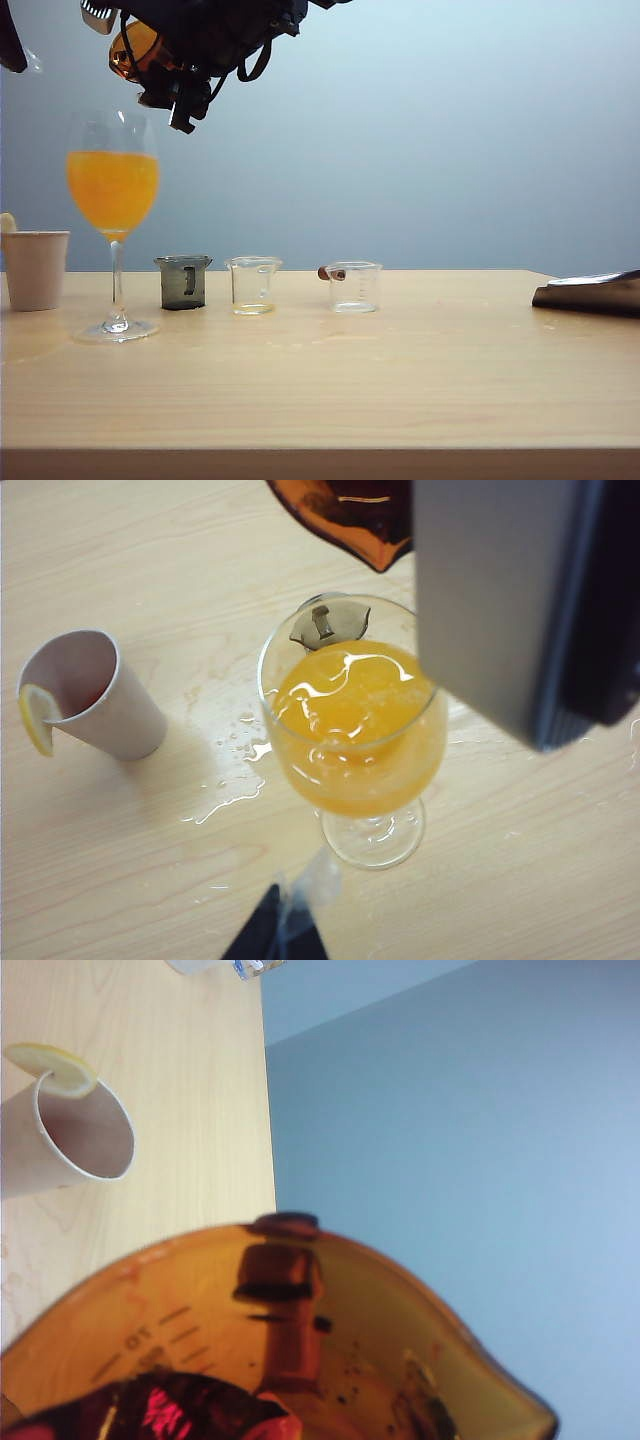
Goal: Pick up the fourth measuring cup from the left, pour the grenadine inside into the goblet, and finally put the measuring cup back in its original place.
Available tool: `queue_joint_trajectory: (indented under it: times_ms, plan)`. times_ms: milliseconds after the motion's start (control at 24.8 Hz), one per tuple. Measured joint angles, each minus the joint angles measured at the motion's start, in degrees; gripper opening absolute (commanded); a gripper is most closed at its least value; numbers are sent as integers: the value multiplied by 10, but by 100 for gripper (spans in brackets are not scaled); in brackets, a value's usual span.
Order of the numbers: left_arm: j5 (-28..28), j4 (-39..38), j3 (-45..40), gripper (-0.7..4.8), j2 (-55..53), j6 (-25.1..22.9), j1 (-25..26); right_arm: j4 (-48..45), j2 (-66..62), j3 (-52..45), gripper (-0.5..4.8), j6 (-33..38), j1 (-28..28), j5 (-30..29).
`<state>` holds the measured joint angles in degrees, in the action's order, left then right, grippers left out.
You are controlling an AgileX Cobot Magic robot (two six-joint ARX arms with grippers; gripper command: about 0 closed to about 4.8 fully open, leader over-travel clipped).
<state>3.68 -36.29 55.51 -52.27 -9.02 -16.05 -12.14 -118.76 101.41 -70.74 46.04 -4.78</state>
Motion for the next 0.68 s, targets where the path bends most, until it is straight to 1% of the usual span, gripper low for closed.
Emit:
queue_joint_trajectory:
  times_ms: [242, 523, 684]
  plan:
    - [0, 0, 0, -5, 0, 0, 0, 0, 0, -1, 107, -39, 0, 0]
    - [0, 0, 0, -5, 0, 0, 0, 0, 0, -1, 107, -48, 0, 0]
    - [0, 0, 0, -5, 0, 0, -1, 0, 0, -1, 107, -76, 1, -2]
